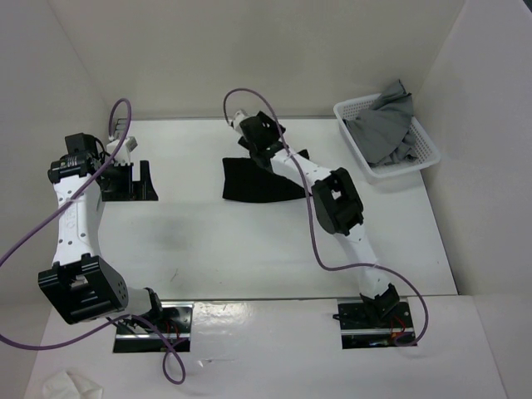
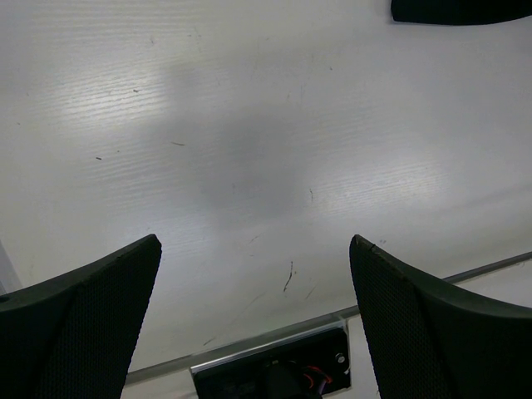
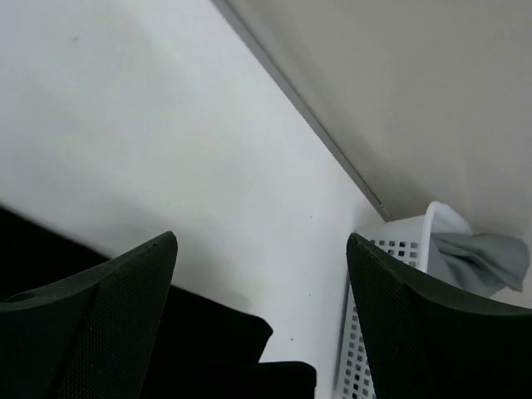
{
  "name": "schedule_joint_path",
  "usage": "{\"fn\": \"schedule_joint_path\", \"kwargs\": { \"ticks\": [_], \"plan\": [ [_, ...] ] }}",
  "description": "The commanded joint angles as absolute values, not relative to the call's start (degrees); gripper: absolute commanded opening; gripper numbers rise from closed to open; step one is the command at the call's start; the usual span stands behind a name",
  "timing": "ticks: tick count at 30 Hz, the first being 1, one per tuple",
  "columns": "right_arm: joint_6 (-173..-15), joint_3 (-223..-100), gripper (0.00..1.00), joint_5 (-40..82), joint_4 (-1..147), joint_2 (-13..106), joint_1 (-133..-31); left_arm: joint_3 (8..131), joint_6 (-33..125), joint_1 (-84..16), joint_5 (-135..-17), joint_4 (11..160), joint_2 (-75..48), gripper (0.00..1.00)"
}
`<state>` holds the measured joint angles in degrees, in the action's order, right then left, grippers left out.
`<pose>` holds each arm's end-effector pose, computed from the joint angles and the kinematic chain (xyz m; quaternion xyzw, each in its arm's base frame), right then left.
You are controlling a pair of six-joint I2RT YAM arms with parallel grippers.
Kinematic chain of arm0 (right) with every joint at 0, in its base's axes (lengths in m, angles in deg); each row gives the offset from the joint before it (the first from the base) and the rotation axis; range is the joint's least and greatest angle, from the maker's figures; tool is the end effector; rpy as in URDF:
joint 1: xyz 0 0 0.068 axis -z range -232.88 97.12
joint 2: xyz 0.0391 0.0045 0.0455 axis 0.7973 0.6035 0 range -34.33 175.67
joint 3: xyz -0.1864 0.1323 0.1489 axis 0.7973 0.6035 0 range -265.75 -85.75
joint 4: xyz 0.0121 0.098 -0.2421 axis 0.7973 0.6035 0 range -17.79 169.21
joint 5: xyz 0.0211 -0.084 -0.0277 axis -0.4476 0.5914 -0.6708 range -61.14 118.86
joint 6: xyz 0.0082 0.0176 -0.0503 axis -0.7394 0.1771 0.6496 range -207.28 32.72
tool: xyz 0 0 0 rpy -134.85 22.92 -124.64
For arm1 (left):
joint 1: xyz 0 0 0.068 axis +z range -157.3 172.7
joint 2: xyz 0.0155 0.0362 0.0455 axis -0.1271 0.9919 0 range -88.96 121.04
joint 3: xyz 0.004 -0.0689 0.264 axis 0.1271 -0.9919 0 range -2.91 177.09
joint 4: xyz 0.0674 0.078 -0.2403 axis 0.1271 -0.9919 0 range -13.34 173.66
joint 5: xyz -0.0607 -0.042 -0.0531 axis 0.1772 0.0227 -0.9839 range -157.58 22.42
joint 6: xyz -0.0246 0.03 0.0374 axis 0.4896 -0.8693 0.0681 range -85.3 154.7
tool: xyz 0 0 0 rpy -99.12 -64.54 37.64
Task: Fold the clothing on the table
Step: Fold the skirt
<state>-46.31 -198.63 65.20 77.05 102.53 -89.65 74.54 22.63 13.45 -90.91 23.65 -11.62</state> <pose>0.4539 0.3129 0.1998 -0.3898 0.7364 -0.2859 0.4733 0.2487 0.0791 0.3394 -0.0192 0.9470 -0.1154 0.2991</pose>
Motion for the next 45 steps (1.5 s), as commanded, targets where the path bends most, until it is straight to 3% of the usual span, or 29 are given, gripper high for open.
{"fn": "schedule_joint_path", "kwargs": {
  "ticks": [1, 5, 11, 15, 16, 19, 24, 27, 37, 45],
  "plan": [
    [-54.9, -209.6, 0.87, 65.1, 84.0, 103.8, -85.8, 74.9, 20.9, 13.8, -91.4, 23.0, -12.7, 1.00],
    [-62.7, -224.3, 0.87, 59.9, 97.9, 104.9, -82.1, 74.9, 20.9, 13.8, -91.4, 22.5, -11.5, 1.00],
    [-72.5, -238.0, 0.87, 36.4, 124.0, 101.1, -75.4, 76.0, 19.7, 13.8, -94.9, 22.5, -10.3, 1.00],
    [-72.1, -224.7, 0.87, 22.6, 128.3, 91.1, -71.9, 76.0, 17.7, 12.9, -97.9, 22.5, -9.0, 1.00],
    [-72.1, -213.8, 0.87, 20.2, 126.5, 88.4, -71.9, 75.2, 17.0, 12.1, -98.5, 22.5, -8.2, 1.00],
    [-70.1, -192.3, 0.87, 21.8, 118.9, 74.5, -71.3, 73.8, 17.0, 8.6, -100.2, 25.0, -6.8, 1.00],
    [-69.5, -169.5, 0.87, 22.4, 114.0, 66.0, -70.2, 72.7, 21.0, 0.6, -98.1, 32.3, -3.7, 1.00],
    [-69.5, -162.2, 0.87, 21.8, 111.8, 62.5, -70.2, 72.2, 24.4, -4.4, -96.2, 36.6, -0.7, 1.00],
    [-70.6, -156.9, 0.87, 16.9, 107.5, 62.3, -63.9, 75.8, 31.5, -15.1, -86.2, 49.6, 8.2, 1.00],
    [-71.1, -163.2, 0.86, 12.3, 107.0, 70.2, -62.0, 72.7, 35.3, -16.7, -78.7, 57.5, 11.5, 1.00]
  ]
}}
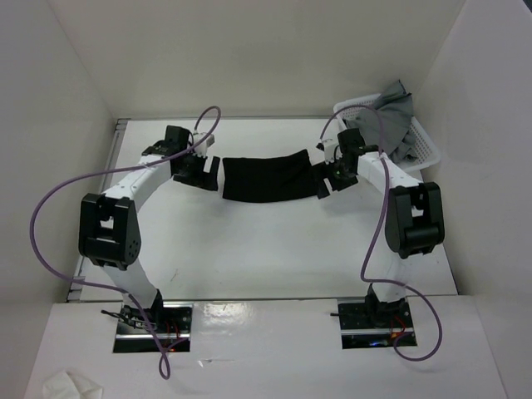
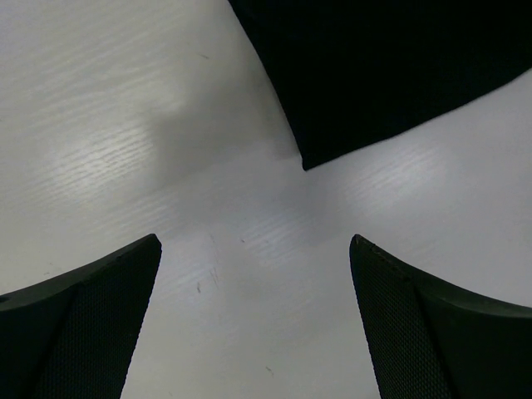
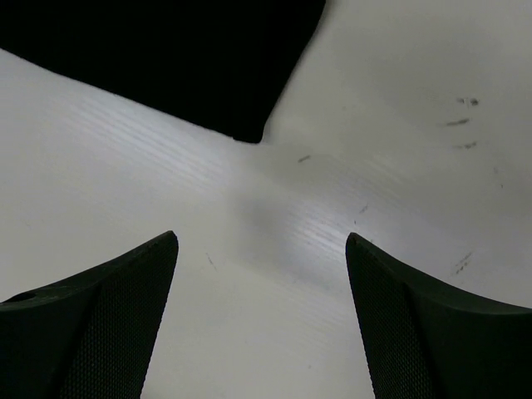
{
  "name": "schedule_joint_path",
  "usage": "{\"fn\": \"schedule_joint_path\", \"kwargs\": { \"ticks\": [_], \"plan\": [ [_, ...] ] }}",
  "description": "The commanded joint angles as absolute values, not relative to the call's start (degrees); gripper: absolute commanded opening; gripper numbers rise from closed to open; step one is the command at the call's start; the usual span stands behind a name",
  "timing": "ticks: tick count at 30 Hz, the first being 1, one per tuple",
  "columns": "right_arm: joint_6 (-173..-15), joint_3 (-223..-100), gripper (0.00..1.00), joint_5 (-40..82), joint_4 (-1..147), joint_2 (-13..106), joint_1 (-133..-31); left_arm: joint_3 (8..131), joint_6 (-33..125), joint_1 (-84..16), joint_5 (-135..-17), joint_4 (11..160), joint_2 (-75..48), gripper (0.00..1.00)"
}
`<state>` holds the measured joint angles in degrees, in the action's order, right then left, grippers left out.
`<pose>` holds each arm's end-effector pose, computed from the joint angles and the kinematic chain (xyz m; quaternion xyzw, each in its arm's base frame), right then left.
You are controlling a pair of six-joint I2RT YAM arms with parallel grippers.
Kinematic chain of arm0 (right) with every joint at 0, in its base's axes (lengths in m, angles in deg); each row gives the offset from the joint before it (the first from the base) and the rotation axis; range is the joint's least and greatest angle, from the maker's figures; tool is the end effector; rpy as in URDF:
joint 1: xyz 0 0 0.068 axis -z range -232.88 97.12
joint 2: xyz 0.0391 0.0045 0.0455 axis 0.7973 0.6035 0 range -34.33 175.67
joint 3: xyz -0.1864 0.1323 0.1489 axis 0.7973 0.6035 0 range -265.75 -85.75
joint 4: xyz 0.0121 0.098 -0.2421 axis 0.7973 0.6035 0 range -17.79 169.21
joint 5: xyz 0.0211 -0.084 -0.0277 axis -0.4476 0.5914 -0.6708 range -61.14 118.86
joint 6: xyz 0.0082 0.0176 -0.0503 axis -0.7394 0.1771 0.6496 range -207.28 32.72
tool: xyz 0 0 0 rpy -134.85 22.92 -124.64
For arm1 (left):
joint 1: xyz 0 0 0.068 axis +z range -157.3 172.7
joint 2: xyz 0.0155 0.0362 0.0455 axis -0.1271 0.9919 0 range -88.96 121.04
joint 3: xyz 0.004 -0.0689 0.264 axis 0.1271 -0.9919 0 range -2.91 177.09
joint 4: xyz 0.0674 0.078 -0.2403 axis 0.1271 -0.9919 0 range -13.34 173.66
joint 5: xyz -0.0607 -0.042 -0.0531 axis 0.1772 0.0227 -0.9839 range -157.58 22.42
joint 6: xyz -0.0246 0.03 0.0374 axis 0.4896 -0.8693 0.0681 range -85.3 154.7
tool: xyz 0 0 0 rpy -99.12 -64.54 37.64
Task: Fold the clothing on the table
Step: Fold the skirt
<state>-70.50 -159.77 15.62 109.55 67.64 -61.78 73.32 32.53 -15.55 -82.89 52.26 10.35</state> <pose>0.3592 0.0645 0.2112 -0.2397 0.9406 0.0978 0.2198 0.3694 -0.0631 0.2451 0.1262 0.9363 -0.1427 0.2952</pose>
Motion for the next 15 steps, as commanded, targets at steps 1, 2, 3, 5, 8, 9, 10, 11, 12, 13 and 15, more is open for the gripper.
{"fn": "schedule_joint_path", "kwargs": {
  "ticks": [1, 2, 3, 5, 8, 9, 10, 11, 12, 13, 15],
  "plan": [
    [-71.1, -164.5, 0.86, 12.2, 107.0, 71.0, -62.0, 72.2, 36.2, -17.2, -76.2, 58.2, 12.6, 1.00],
    [-71.6, -165.3, 0.84, 12.2, 107.0, 71.7, -62.0, 72.2, 36.8, -17.8, -75.1, 58.2, 12.6, 1.00],
    [-71.6, -166.0, 0.84, 11.5, 107.0, 73.3, -62.0, 71.5, 36.8, -18.6, -74.3, 59.0, 13.6, 1.00],
    [-71.6, -168.2, 0.84, 10.9, 107.0, 74.6, -62.0, 71.0, 38.0, -19.3, -72.1, 59.7, 15.5, 1.00],
    [-71.6, -170.5, 0.84, 9.8, 107.0, 76.6, -62.0, 71.0, 38.6, -20.6, -72.1, 60.4, 17.2, 1.00],
    [-71.6, -171.4, 0.84, 9.8, 107.5, 76.6, -62.0, 71.7, 38.6, -21.4, -72.1, 60.4, 18.0, 1.00],
    [-71.6, -171.4, 0.84, 9.8, 107.5, 77.4, -62.0, 72.5, 39.1, -22.0, -71.5, 60.4, 18.5, 1.00],
    [-71.6, -171.4, 0.84, 9.8, 107.5, 77.4, -62.0, 72.5, 39.1, -22.0, -71.4, 60.4, 18.5, 1.00],
    [-71.6, -172.0, 0.84, 9.8, 107.5, 77.4, -62.0, 73.3, 39.6, -22.8, -70.7, 61.0, 18.5, 1.00],
    [-71.6, -172.0, 0.84, 9.8, 107.5, 77.4, -61.5, 73.3, 39.6, -23.4, -70.7, 61.0, 19.1, 1.00],
    [-71.6, -172.0, 0.84, 9.8, 107.5, 77.4, -61.5, 74.6, 40.9, -23.4, -70.0, 61.6, 19.8, 1.00]
  ]
}}
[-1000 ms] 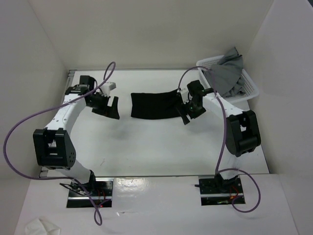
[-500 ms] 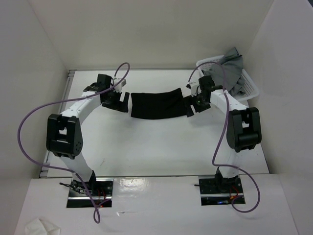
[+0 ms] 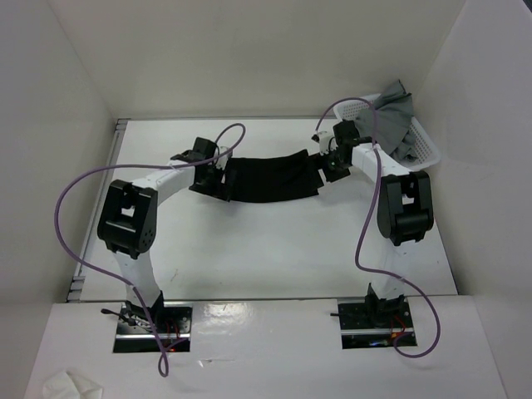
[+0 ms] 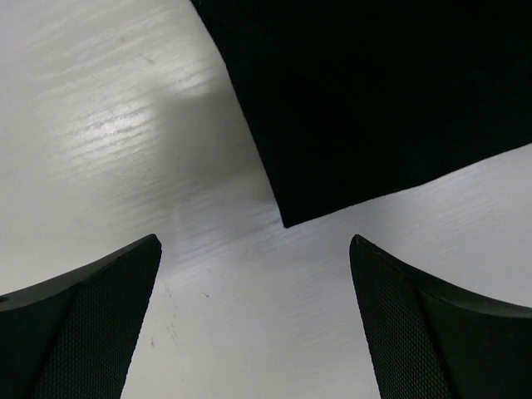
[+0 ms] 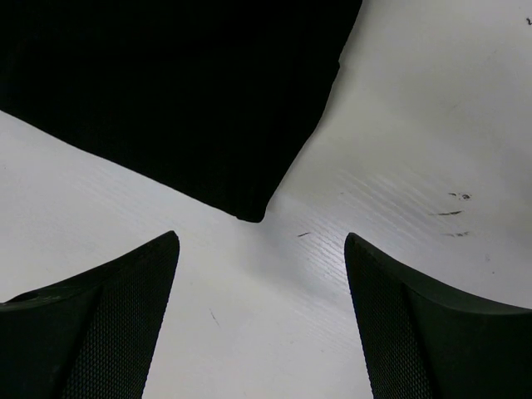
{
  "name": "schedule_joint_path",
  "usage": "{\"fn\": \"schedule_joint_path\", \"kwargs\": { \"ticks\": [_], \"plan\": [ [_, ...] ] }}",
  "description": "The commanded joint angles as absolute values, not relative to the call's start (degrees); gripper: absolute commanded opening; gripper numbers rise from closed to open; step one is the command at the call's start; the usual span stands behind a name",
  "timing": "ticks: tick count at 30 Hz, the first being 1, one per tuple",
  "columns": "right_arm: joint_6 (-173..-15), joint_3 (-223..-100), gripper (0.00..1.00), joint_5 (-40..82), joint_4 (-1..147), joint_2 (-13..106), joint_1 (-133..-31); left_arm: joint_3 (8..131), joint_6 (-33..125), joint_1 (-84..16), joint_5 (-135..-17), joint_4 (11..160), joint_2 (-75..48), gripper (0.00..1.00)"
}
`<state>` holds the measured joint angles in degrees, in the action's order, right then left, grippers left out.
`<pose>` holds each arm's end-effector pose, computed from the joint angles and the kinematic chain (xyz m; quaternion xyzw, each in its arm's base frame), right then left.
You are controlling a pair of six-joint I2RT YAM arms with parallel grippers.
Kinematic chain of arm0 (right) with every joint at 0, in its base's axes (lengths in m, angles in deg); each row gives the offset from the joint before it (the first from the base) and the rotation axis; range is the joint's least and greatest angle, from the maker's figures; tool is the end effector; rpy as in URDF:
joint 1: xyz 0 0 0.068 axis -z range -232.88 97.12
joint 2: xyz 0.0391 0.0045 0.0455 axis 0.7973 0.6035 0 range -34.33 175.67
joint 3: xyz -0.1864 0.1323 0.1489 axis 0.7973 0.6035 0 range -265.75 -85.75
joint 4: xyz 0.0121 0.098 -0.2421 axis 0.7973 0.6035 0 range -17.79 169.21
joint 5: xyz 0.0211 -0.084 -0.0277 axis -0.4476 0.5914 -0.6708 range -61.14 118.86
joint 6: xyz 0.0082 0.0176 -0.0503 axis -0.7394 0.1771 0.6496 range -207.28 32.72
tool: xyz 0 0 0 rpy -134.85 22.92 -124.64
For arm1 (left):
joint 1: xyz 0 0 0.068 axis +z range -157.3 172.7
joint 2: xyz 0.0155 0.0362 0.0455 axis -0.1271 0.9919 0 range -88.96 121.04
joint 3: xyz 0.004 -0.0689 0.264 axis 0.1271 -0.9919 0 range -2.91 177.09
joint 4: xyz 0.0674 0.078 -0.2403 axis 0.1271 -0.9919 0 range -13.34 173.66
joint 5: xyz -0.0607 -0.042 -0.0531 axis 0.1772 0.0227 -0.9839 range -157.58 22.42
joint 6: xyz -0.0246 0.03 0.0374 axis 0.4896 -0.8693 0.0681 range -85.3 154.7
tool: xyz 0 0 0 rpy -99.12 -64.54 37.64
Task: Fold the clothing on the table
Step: Fold the skirt
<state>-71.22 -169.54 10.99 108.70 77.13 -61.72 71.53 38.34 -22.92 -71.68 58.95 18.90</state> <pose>0.4020 0.0736 0.2015 -0.2415 0.9327 0.1372 0.2300 0.3810 -0.1092 0.1870 0.1101 0.9547 -0.0798 0.2648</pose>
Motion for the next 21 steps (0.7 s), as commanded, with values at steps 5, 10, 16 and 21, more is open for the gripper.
{"fn": "schedule_joint_path", "kwargs": {
  "ticks": [5, 10, 16, 21],
  "plan": [
    [-71.6, -172.0, 0.84, 9.8, 107.0, 77.4, -61.5, 75.2, 42.8, -23.4, -67.7, 64.0, 21.8, 1.00],
    [-71.6, -170.7, 0.84, 10.4, 106.4, 77.4, -61.5, 75.8, 44.0, -23.4, -69.6, 65.3, 23.2, 1.00],
    [-71.6, -170.7, 0.83, 10.4, 105.9, 77.4, -61.5, 76.5, 45.1, -22.9, -70.0, 66.5, 25.9, 1.00],
    [-72.7, -170.7, 0.83, 10.4, 105.9, 78.4, -61.5, 76.5, 47.1, -23.4, -67.1, 67.1, 27.9, 0.98]
  ]
}}
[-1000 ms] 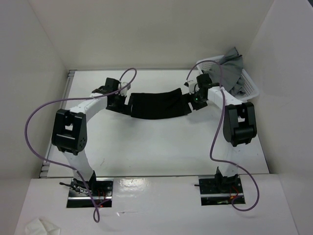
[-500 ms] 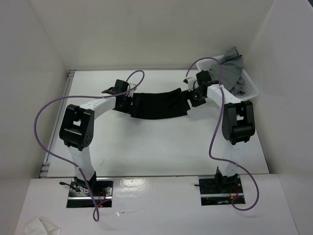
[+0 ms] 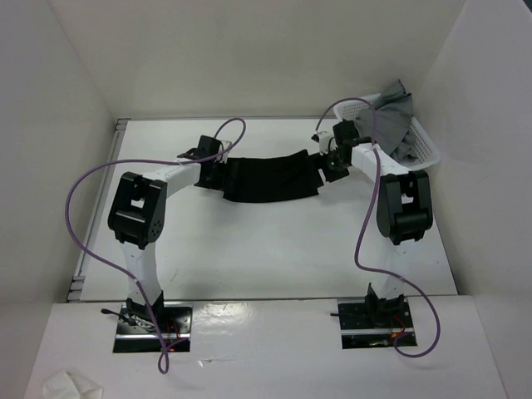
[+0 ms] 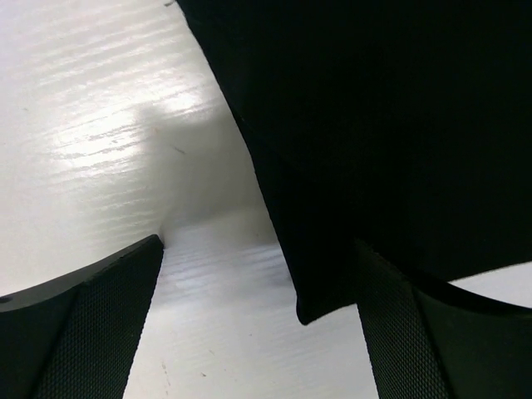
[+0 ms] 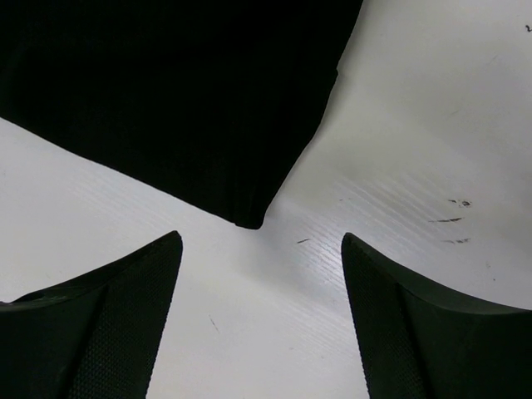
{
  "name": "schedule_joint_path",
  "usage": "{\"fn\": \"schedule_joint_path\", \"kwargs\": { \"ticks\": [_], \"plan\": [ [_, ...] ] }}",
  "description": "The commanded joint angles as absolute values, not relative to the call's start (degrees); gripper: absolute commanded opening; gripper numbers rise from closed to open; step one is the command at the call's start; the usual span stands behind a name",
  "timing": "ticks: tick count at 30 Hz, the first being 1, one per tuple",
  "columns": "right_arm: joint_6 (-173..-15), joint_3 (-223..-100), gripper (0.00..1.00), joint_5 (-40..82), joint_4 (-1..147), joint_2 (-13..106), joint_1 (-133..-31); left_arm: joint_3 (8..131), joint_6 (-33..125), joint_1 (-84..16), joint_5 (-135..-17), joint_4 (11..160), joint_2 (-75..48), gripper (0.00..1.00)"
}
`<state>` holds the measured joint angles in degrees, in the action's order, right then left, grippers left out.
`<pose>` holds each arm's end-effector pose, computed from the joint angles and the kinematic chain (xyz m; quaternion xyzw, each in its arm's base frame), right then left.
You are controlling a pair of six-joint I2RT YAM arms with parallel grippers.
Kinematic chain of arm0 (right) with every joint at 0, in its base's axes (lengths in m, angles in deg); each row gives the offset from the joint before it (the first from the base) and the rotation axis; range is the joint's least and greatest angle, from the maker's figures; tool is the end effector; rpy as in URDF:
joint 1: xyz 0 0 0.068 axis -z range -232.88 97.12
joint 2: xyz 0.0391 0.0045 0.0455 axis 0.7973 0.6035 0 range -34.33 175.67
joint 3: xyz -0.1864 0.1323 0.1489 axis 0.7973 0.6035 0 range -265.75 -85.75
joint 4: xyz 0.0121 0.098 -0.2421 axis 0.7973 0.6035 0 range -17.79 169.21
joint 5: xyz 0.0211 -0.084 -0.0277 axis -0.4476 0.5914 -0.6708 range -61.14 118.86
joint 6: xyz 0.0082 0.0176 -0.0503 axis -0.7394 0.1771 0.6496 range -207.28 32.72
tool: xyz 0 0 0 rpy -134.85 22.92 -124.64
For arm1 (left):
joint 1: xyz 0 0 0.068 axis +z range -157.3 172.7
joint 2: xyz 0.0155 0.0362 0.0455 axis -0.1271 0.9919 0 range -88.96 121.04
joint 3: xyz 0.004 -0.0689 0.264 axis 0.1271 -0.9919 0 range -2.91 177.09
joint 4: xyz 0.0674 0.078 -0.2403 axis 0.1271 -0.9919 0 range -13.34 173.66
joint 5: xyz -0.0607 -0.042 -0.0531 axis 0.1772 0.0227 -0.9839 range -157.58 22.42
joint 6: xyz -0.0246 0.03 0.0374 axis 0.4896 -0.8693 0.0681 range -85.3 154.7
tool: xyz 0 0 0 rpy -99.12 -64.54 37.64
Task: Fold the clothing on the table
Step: Fold the skirt
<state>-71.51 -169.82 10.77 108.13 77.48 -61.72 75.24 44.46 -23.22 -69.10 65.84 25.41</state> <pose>0.4042 0.0741 0.2010 -0.2399 0.9319 0.1392 0.2338 0.4098 -0.1179 0.1690 0.0552 0.9495 -0.0808 0.2982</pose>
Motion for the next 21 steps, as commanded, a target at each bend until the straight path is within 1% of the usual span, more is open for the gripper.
{"fn": "schedule_joint_path", "kwargs": {
  "ticks": [1, 3, 4, 6, 10, 14, 21],
  "plan": [
    [-72.7, -170.7, 0.81, 10.4, 105.9, 78.4, -61.5, 76.5, 47.1, -23.4, -67.1, 66.6, 28.5, 0.97],
    [-73.2, -170.7, 0.79, 10.4, 105.9, 79.2, -61.5, 77.0, 47.6, -23.4, -65.8, 66.1, 28.5, 0.93],
    [-73.2, -170.7, 0.79, 9.8, 105.9, 79.8, -61.5, 77.0, 47.6, -23.4, -65.8, 66.1, 28.5, 0.93],
    [-73.2, -170.7, 0.75, 9.8, 105.9, 80.5, -61.5, 77.0, 47.6, -23.4, -65.2, 65.5, 28.5, 0.88],
    [-73.7, -172.0, 0.75, 7.8, 105.9, 82.2, -61.5, 77.5, 47.6, -23.4, -65.2, 64.9, 28.5, 0.85],
    [-74.3, -176.4, 0.75, 4.3, 107.9, 85.5, -61.5, 78.1, 47.6, -23.4, -65.8, 64.3, 29.0, 0.84],
    [-74.3, -179.4, 0.75, 0.2, 108.5, 88.9, -61.5, 78.1, 47.6, -23.4, -67.0, 63.8, 29.0, 0.84]
  ]
}}
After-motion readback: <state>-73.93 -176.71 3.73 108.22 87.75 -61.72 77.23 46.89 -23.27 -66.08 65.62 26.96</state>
